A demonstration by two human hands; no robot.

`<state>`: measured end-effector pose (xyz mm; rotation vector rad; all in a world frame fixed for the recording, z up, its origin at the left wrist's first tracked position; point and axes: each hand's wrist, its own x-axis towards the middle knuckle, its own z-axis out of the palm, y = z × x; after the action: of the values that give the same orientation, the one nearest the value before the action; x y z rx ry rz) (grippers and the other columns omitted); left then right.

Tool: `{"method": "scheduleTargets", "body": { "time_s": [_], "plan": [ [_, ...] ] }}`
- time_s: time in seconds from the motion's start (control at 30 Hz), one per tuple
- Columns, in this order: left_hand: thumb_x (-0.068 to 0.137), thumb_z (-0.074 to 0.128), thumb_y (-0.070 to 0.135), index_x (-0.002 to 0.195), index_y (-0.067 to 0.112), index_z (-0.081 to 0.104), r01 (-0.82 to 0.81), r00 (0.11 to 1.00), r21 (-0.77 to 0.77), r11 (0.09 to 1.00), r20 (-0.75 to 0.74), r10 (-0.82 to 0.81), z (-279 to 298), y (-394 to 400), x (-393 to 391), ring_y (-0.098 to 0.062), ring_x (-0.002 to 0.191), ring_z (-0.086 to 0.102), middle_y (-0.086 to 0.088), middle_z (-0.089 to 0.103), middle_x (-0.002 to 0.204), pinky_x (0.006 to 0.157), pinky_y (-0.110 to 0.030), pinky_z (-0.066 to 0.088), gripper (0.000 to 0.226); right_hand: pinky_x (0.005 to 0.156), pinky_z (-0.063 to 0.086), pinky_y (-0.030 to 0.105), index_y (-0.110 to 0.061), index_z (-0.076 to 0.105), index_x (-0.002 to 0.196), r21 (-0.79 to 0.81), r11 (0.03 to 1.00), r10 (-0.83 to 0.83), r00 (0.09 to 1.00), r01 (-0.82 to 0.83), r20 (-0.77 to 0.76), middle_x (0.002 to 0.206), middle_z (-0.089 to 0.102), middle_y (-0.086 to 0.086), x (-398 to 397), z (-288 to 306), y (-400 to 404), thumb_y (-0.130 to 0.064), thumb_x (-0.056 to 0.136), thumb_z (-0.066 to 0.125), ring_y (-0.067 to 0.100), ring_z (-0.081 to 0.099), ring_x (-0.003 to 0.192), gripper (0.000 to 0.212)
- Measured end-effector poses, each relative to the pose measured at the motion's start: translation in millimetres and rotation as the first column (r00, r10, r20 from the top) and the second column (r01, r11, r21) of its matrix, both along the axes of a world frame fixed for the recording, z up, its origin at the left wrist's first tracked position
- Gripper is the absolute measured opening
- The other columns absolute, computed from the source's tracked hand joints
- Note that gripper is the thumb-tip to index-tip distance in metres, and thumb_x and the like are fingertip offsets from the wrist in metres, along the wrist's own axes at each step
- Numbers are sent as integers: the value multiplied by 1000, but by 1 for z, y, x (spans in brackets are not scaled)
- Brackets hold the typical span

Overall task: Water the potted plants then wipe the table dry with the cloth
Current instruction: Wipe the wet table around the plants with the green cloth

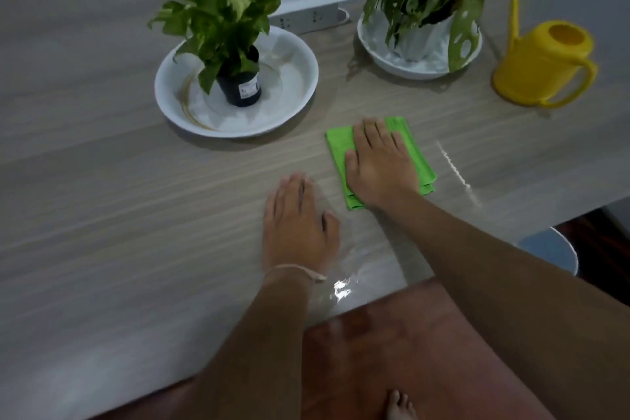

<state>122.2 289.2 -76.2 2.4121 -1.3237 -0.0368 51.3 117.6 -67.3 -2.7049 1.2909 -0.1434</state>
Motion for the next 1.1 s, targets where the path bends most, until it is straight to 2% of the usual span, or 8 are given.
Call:
{"method": "scheduleTargets", "body": {
  "time_s": [0.2,0.33,0.47,0.53,0.63,0.87,1.0,1.1],
  "plan": [
    [92,32,31,151,5,34,27,990,-15,1000,-141,-29,7,10,0,-26,151,21,-12,34,159,125,-40,13,65,127,8,46,-11,22,161,2,999,-51,998,51,-38,170,19,9,-41,2,53,-47,99,15,25,11,157,72],
    [98,36,28,150,4,35,28,954,-108,994,-293,-58,17,22,18,-30,150,23,-15,35,158,123,-41,18,57,127,5,46,-10,16,162,2,997,-82,994,82,-66,171,12,10,-45,2,90,-48,99,11,25,6,158,73],
    [94,37,29,134,3,52,-112,976,-136,984,-202,83,14,69,69,-40,135,43,-20,52,140,111,-51,37,49,127,7,49,-7,16,161,-11,994,-106,992,106,-69,170,14,13,-29,2,126,-49,98,11,28,7,158,75],
    [93,36,28,127,3,56,-155,979,-139,978,-151,133,10,98,93,-43,132,46,-21,56,133,106,-53,38,47,127,7,50,-6,16,161,-10,996,-93,993,93,-72,170,15,14,-15,2,145,-49,98,11,29,7,158,77],
    [94,35,25,129,4,56,-183,980,-98,978,-103,173,7,131,117,-42,138,40,-20,55,136,109,-55,34,45,126,8,52,-5,17,161,4,999,-50,997,50,-62,169,14,16,9,2,181,-49,98,14,31,7,158,77],
    [93,33,24,130,2,57,-317,944,-174,932,-153,293,6,188,169,-43,137,42,-23,56,135,111,-54,34,49,124,10,55,-2,25,158,52,996,74,997,-76,38,167,21,21,89,2,290,-45,97,30,36,13,156,75],
    [92,35,18,127,-5,58,-529,844,-294,796,-282,456,1,213,186,-45,122,52,-30,59,124,106,-51,40,48,124,8,56,-1,21,159,98,987,123,990,-129,62,168,16,21,127,0,329,-43,97,31,35,7,157,75],
    [90,35,23,124,1,60,-514,855,-248,821,-228,466,5,206,180,-42,115,55,-26,60,120,101,-51,42,47,125,7,56,-1,20,159,102,984,137,988,-144,71,168,13,21,129,-2,331,-43,98,32,35,4,157,75]
  ]
}}
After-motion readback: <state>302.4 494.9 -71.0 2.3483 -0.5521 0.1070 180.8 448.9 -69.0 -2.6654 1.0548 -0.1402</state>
